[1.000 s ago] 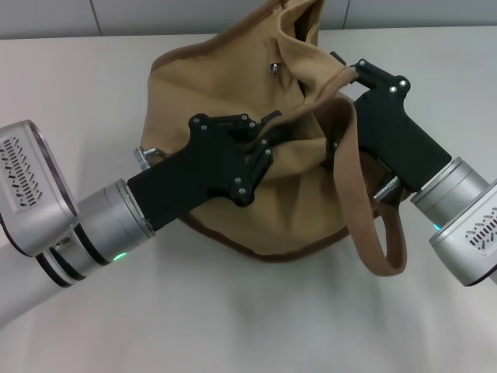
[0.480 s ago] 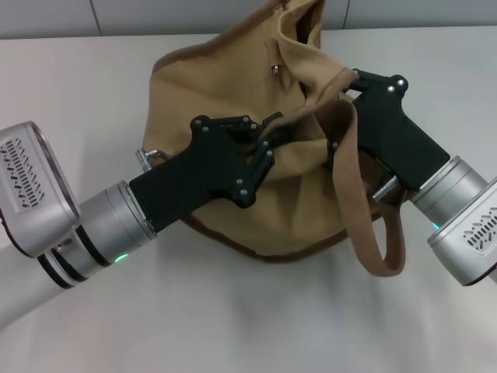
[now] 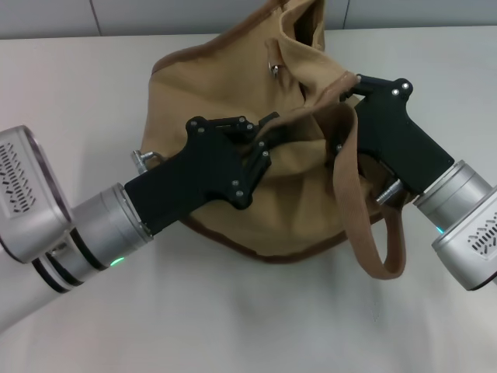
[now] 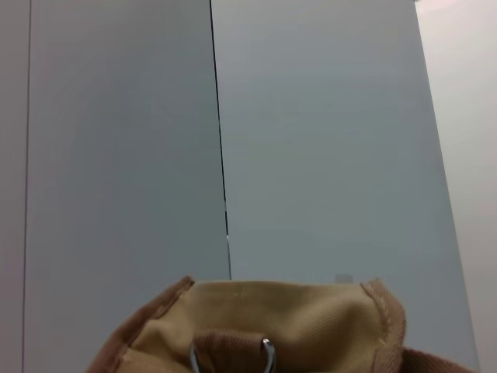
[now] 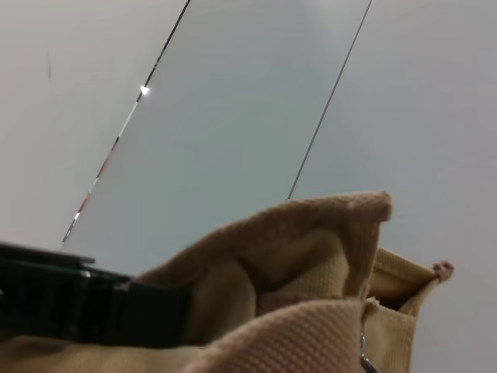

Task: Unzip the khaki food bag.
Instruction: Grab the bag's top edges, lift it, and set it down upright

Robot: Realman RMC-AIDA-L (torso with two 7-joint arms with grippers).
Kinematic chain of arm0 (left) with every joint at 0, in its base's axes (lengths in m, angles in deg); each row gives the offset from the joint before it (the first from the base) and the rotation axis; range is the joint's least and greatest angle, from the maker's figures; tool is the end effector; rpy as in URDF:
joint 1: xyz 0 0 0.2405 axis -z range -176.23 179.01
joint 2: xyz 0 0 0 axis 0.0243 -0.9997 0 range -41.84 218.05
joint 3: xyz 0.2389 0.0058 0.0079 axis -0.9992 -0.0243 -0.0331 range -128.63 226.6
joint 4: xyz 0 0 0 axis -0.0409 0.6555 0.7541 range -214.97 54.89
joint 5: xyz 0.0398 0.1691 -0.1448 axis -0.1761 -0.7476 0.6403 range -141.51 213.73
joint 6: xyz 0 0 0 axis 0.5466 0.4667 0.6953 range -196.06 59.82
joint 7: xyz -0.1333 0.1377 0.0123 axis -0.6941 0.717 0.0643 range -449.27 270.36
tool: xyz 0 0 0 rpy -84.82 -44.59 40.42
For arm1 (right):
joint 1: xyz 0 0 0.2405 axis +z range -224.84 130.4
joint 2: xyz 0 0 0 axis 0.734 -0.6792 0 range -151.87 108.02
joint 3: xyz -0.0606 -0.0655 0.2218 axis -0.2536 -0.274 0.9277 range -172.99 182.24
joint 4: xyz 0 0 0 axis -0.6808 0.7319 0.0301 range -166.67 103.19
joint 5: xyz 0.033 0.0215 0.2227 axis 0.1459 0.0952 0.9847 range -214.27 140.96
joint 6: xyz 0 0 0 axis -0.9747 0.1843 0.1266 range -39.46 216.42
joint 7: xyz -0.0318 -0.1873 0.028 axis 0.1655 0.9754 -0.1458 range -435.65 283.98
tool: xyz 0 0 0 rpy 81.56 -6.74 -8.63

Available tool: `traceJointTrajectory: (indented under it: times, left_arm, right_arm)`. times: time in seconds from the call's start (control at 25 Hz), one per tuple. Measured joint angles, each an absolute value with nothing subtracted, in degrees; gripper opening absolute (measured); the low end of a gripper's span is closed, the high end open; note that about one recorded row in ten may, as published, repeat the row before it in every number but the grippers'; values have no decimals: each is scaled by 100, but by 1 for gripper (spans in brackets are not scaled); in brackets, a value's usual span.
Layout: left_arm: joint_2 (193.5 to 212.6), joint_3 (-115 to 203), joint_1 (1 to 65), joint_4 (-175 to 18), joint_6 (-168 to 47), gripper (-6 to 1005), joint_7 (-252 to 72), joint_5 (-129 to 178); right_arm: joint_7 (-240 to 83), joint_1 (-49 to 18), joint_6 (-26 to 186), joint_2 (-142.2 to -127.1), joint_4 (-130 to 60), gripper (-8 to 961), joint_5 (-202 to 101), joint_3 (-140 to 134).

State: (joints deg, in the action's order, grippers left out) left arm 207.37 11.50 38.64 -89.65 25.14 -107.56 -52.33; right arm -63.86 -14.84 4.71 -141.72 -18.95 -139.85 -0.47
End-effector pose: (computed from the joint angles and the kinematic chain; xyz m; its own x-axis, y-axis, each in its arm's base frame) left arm -0.1784 0.3033 -0.1036 0.5965 -0.1619 0.7861 0.2757 -0.8785 -0.3902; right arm 0.2026 0.3374 -0.0916 0.7657 0.4200 -0.4872 -0.2255 -0.5341 -0.8148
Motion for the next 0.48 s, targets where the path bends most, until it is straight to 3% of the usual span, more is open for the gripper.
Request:
traceJointTrajectory:
  times: [0.48]
  left_arm:
    - [20737, 1966, 3264, -8822, 2793, 83, -10760, -5223]
  right_arm:
    - [-6378, -1758, 441, -14172, -1950, 9, -13984, -1]
